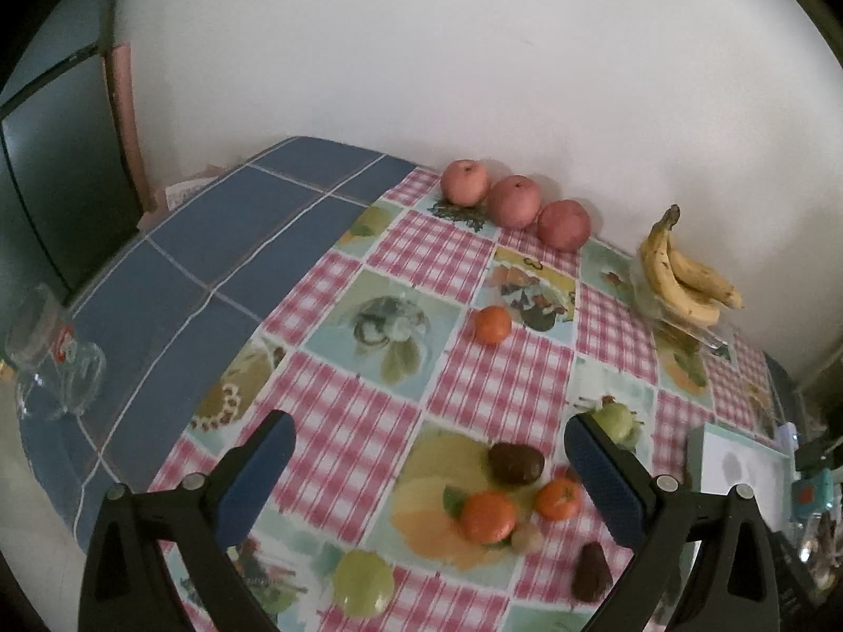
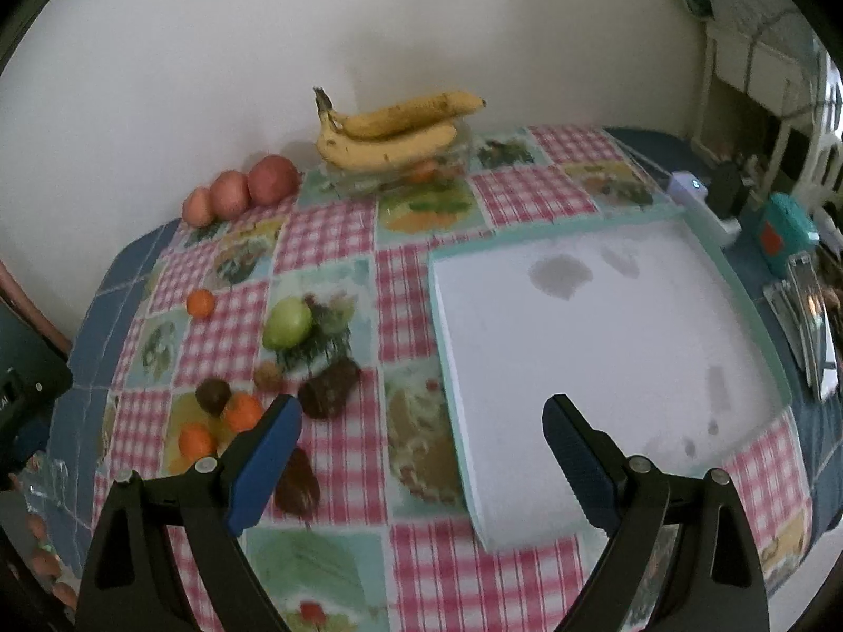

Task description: Organize fruits

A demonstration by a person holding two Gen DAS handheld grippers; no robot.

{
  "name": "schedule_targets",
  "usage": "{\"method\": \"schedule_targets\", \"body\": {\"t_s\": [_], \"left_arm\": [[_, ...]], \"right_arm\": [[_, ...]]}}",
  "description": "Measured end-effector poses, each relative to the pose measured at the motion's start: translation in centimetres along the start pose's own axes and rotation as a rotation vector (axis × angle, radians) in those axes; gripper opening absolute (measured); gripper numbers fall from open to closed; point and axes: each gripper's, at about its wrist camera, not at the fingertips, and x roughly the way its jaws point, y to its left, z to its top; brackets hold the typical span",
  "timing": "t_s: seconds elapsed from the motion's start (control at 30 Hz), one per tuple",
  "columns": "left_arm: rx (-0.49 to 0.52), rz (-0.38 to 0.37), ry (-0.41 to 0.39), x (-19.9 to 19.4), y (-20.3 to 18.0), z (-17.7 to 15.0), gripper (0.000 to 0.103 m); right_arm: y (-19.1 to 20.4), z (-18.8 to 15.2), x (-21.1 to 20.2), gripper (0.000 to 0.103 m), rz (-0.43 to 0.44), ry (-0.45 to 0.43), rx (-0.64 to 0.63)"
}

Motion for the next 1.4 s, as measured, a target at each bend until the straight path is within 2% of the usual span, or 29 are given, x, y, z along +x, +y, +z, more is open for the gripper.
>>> {"method": "schedule_targets", "body": {"t_s": [0.17, 0.27, 0.33, 0.37, 0.43, 0.73, 0.93, 1.07, 1.27, 1.4], "left_arm": [[0.008, -0.025, 0.056, 2.9, -1.6, 0.9, 0.103], [0.023, -0.020, 0.087, 4.4, -2.4, 0.7, 0.090], [0.039, -0.031, 0.116, 5.4, -2.9, 0.2, 0.089], [0.040, -0.041, 0.133, 6.0, -3.1, -0.1, 0.089], [0.037, -0.068, 0.179, 7.2, -3.3, -0.7, 0.085], [-0.001, -0.067, 0.324, 10.7, -3.5, -3.0, 0.072], [-0.014, -0.040, 0.316, 10.8, -3.1, -3.2, 0.072], [-0.018, -0.058, 0.317, 10.8, -3.0, -3.1, 0.072], [0.017, -0.080, 0.328, 11.3, -4.1, -3.5, 0.072], [0.025, -0.097, 0.339, 11.7, -4.6, -3.9, 0.073]], "right_arm": [[0.4, 2.5, 1.5, 0.093, 0.012, -0.006, 0.034], [0.5, 3.5, 2.5, 0.092, 0.029, 0.000, 0.044], [0.8, 3.8, 3.1, 0.087, 0.033, 0.011, 0.043], [1.0, 3.8, 3.6, 0.082, 0.038, 0.026, 0.040], [1.5, 3.6, 5.0, 0.078, 0.057, 0.071, 0.032], [3.3, 1.3, 8.8, 0.070, 0.101, 0.187, -0.018], [4.1, -0.2, 10.5, 0.068, 0.129, 0.251, -0.025], [4.7, -0.8, 11.6, 0.068, 0.145, 0.279, -0.027], [5.0, -1.0, 12.7, 0.068, 0.124, 0.282, -0.023], [5.0, -0.9, 12.8, 0.064, 0.111, 0.272, -0.034]]}}
